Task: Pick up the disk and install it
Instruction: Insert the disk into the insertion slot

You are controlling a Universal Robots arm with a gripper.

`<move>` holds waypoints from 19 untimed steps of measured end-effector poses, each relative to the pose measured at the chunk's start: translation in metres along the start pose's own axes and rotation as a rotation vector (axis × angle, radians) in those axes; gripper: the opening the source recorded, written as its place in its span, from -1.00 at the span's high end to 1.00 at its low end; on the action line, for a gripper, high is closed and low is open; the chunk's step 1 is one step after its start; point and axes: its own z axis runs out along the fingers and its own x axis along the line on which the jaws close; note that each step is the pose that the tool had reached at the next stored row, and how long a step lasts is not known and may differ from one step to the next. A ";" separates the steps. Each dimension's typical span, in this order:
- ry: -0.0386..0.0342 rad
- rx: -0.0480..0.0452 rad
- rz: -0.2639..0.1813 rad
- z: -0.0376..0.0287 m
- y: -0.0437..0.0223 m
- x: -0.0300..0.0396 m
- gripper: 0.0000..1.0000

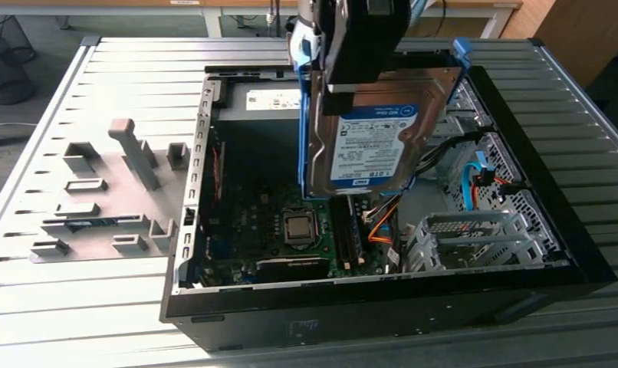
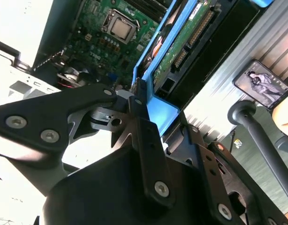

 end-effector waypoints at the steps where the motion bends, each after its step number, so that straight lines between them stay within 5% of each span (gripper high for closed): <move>1: -0.0001 0.0001 0.000 0.0004 -0.0019 0.0008 0.27; 13: 0.0001 0.0000 0.000 0.0072 -0.0376 0.0049 0.27; 19: -0.0001 0.0001 0.000 0.0087 -0.0406 0.0066 0.27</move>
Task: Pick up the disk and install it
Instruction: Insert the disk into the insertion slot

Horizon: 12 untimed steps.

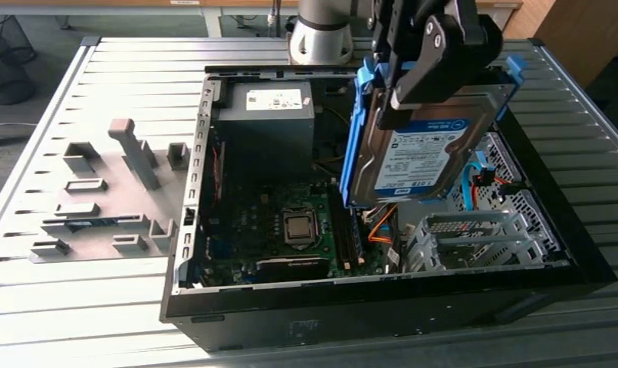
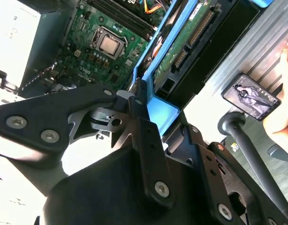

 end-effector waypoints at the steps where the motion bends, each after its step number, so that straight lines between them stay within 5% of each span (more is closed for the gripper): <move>1: 0.0001 0.0000 0.000 0.0001 -0.0001 0.0007 0.27; 8: 0.0002 -0.0001 0.000 0.0022 -0.0002 0.0142 0.27; 12: 0.0002 -0.0001 0.000 0.0041 -0.0094 0.0149 0.27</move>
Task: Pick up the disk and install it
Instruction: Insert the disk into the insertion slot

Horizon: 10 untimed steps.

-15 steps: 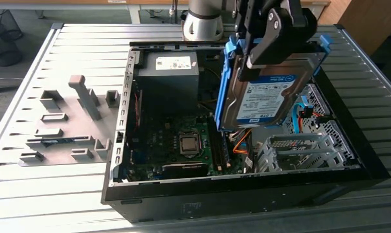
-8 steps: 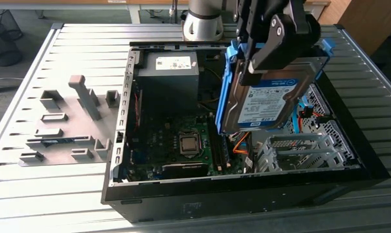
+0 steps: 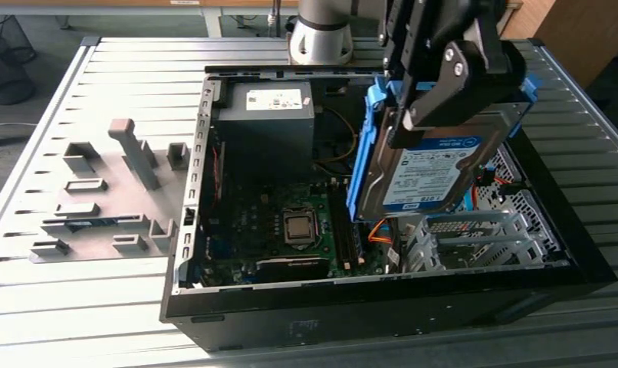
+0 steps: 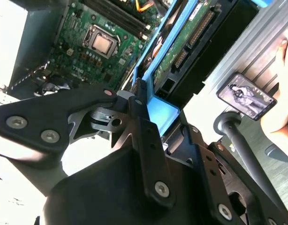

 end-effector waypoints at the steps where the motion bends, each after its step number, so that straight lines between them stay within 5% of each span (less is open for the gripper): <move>1: -0.0001 0.0001 0.000 0.0005 -0.0037 0.0000 0.27; 4: -0.0001 0.0000 0.000 0.0016 -0.0121 0.0001 0.27; 10: 0.0001 0.0000 0.000 0.0017 -0.0131 0.0001 0.27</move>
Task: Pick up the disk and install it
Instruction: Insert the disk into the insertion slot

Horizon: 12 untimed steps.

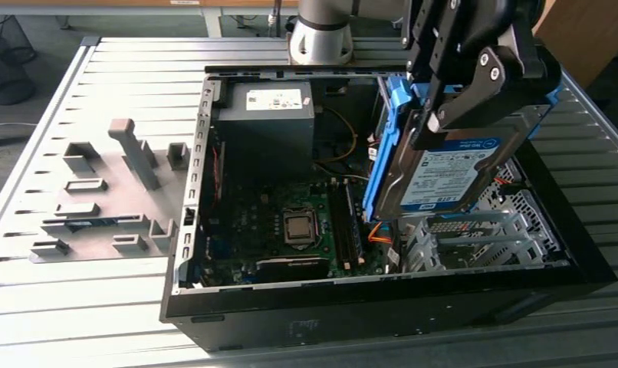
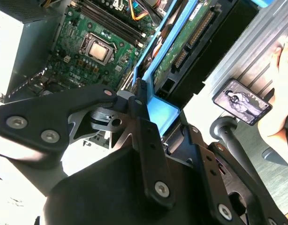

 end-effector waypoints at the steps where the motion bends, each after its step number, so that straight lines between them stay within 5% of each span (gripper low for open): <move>1: 0.0000 0.0000 0.000 0.0000 0.0000 0.0000 0.27; 8: 0.0000 0.0000 0.000 0.0006 -0.0005 0.0037 0.27; 12: 0.0001 -0.0004 0.000 0.0035 -0.0133 0.0051 0.27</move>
